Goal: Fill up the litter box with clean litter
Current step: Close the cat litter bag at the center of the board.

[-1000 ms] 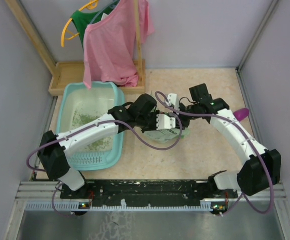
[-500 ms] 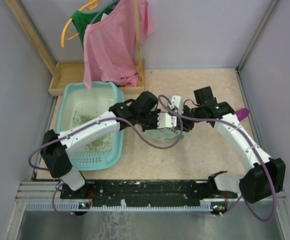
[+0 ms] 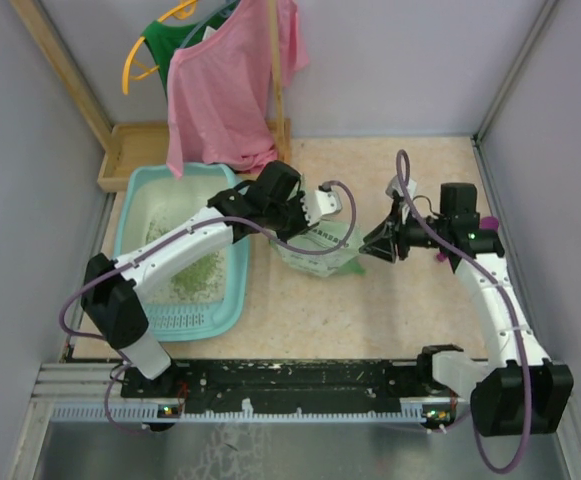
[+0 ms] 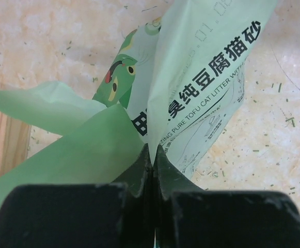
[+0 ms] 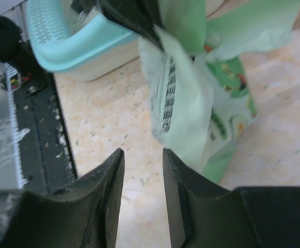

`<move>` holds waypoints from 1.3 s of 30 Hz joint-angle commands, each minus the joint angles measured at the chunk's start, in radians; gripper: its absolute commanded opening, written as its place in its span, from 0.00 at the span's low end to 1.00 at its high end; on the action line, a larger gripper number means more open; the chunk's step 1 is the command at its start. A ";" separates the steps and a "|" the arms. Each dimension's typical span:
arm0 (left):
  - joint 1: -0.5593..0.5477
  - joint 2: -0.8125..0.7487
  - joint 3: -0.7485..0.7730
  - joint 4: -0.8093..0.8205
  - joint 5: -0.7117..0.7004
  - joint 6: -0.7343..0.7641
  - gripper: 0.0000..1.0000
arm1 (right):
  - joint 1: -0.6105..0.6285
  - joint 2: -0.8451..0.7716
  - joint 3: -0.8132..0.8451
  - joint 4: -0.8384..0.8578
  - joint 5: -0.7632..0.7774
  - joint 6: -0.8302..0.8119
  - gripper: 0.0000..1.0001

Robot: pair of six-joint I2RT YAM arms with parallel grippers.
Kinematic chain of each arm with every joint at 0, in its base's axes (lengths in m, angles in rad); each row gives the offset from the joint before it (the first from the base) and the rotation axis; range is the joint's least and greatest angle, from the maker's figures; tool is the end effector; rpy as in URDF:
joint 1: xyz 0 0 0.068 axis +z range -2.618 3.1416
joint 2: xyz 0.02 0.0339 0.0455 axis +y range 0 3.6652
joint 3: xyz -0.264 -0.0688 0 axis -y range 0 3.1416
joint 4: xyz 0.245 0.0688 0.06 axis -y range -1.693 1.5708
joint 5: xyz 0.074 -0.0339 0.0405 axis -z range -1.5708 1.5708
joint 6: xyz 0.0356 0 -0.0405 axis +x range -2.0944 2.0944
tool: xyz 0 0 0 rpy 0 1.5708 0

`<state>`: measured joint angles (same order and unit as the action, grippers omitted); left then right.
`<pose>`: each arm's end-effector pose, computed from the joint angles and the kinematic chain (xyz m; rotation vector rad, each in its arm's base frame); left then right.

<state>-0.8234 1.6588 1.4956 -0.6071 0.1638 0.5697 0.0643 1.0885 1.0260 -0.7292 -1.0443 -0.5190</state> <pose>0.2493 -0.2775 0.3199 1.5694 1.7492 -0.3169 0.2080 0.0442 0.3266 -1.0304 1.7845 0.9387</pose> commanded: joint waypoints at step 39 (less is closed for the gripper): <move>0.072 0.000 0.076 0.116 -0.010 -0.125 0.00 | -0.107 0.143 -0.339 0.863 -0.239 0.598 0.00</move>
<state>-0.7677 1.6814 1.5227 -0.5846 0.1925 0.4606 -0.0376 1.2240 0.6613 0.0891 -1.2865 0.1020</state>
